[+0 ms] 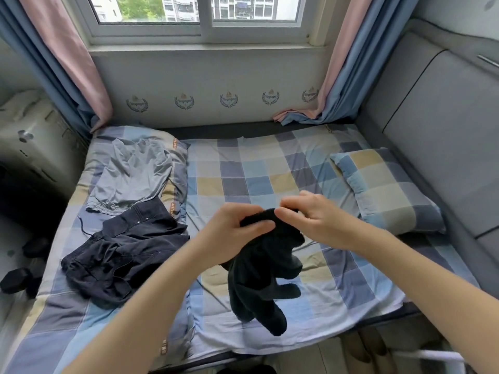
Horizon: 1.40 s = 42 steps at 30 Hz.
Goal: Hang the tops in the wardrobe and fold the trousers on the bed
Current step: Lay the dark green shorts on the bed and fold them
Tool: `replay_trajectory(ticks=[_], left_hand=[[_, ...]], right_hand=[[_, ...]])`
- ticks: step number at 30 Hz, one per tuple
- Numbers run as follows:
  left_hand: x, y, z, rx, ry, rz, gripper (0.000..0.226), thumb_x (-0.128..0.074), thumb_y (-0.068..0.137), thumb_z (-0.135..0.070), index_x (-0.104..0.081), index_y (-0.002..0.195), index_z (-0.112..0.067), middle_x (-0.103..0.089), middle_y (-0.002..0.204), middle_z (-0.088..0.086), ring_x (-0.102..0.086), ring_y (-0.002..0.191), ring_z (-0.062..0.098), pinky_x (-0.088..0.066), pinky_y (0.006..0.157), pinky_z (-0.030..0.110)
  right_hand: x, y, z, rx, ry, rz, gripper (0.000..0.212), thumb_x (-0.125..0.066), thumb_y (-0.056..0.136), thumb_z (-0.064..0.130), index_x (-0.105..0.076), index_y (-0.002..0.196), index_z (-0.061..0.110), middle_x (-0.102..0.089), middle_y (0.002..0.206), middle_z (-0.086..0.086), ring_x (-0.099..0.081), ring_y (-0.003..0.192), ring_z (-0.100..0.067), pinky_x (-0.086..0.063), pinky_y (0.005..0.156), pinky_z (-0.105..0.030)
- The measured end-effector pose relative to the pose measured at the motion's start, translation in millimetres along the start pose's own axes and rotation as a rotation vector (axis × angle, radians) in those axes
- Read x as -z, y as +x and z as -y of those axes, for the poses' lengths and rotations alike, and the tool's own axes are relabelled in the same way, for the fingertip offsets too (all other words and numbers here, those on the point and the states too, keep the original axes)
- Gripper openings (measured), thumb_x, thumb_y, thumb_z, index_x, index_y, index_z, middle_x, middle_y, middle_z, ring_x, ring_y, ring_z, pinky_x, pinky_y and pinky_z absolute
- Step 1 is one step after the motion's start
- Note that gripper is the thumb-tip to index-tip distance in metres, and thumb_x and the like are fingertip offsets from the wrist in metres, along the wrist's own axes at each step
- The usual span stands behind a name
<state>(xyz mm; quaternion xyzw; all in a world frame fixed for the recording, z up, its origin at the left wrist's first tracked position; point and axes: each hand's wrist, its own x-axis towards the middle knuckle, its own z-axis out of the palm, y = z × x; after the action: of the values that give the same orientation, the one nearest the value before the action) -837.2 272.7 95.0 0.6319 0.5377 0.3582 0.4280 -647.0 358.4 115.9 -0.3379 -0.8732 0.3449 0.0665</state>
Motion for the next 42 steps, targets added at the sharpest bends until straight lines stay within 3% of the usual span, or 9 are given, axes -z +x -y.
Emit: replay_trajectory(ticks=[6, 10, 13, 17, 23, 28, 33, 38, 42], left_hand=[[65, -12, -26, -0.01, -0.163, 0.16, 0.009, -0.068, 0.089, -0.019, -0.075, 0.084, -0.016, -0.067, 0.079, 0.005, -0.062, 0.074, 0.014, -0.05, 0.068, 0.024], [106, -20, -12, -0.011, -0.417, 0.12, 0.02, -0.07, 0.085, -0.026, -0.072, 0.091, -0.007, -0.066, 0.086, 0.007, -0.063, 0.082, 0.017, -0.052, 0.077, 0.024], [131, -32, -3, -0.003, -0.485, 0.139, 0.02, -0.07, 0.086, -0.025, -0.07, 0.092, -0.005, -0.064, 0.086, 0.006, -0.063, 0.081, 0.018, -0.052, 0.075, 0.025], [166, -54, 11, 0.043, -0.568, -0.068, 0.017, -0.074, 0.08, -0.022, -0.072, 0.086, -0.006, -0.069, 0.081, 0.007, -0.068, 0.074, 0.018, -0.056, 0.068, 0.026], [204, -68, 45, 0.211, 0.448, -0.034, 0.069, -0.074, 0.057, -0.076, -0.048, 0.056, -0.012, -0.037, 0.055, 0.004, -0.036, 0.055, 0.019, -0.03, 0.056, 0.038], [182, -71, 99, -0.16, 1.313, 0.266, 0.024, -0.057, 0.091, -0.057, -0.071, 0.101, -0.041, -0.072, 0.079, -0.017, -0.068, 0.078, 0.007, -0.044, 0.1, 0.036], [178, -66, 144, -0.45, 1.348, 0.368, 0.019, -0.074, 0.081, -0.033, -0.07, 0.095, -0.045, -0.062, 0.074, -0.024, -0.062, 0.08, 0.001, -0.021, 0.112, 0.054], [176, -57, 164, -0.531, 1.258, 0.299, 0.01, -0.076, 0.079, -0.035, -0.068, 0.082, -0.04, -0.055, 0.091, -0.018, -0.053, 0.104, 0.006, -0.022, 0.109, 0.055], [181, -50, 177, -0.452, 1.121, 0.013, 0.019, -0.055, 0.085, -0.05, -0.061, 0.076, -0.033, -0.054, 0.088, -0.018, -0.054, 0.096, 0.01, -0.028, 0.097, 0.045]], right_hand=[[-16, 3, 5, -0.179, 0.453, 0.41, 0.03, -0.031, 0.101, 0.037, -0.06, 0.101, 0.032, -0.057, 0.1, 0.031, -0.047, 0.096, 0.028, -0.027, 0.083, 0.006], [-60, 13, -4, -0.208, 0.491, 0.524, 0.04, -0.045, 0.098, 0.043, -0.057, 0.128, 0.019, -0.062, 0.126, 0.004, -0.058, 0.111, -0.002, -0.044, 0.09, -0.01], [-94, 23, -16, -0.096, 0.153, 0.537, 0.004, -0.061, 0.086, 0.032, -0.059, 0.087, 0.029, -0.065, 0.09, 0.008, -0.063, 0.088, -0.013, -0.049, 0.079, -0.029], [-106, 28, -51, -0.008, -0.526, 0.479, 0.022, -0.044, 0.088, 0.009, -0.043, 0.081, 0.03, -0.059, 0.085, 0.003, -0.052, 0.082, -0.023, -0.033, 0.076, -0.036], [-69, 34, -72, 0.255, -0.851, 0.178, 0.031, -0.047, 0.078, -0.005, -0.054, 0.101, 0.015, -0.054, 0.101, -0.001, -0.057, 0.077, -0.021, -0.045, 0.066, -0.029], [-45, 34, -73, 0.482, -1.082, 0.048, 0.022, -0.06, 0.069, -0.006, -0.055, 0.075, 0.015, -0.051, 0.074, -0.001, -0.052, 0.058, -0.018, -0.044, 0.055, -0.028], [-47, 17, -67, 0.713, -1.277, 0.378, 0.023, -0.061, 0.073, 0.021, -0.069, 0.095, 0.02, -0.07, 0.105, -0.002, -0.042, 0.135, -0.023, -0.019, 0.108, -0.052], [-19, 17, -77, 0.523, -1.24, 0.237, 0.018, -0.066, 0.075, 0.027, -0.054, 0.086, 0.021, -0.06, 0.064, 0.0, -0.057, 0.078, -0.024, -0.045, 0.081, -0.041], [8, -3, -98, 0.302, -1.018, -0.116, 0.02, -0.056, 0.087, 0.039, -0.06, 0.083, 0.02, -0.062, 0.078, 0.004, -0.055, 0.082, -0.023, -0.045, 0.075, -0.036]])
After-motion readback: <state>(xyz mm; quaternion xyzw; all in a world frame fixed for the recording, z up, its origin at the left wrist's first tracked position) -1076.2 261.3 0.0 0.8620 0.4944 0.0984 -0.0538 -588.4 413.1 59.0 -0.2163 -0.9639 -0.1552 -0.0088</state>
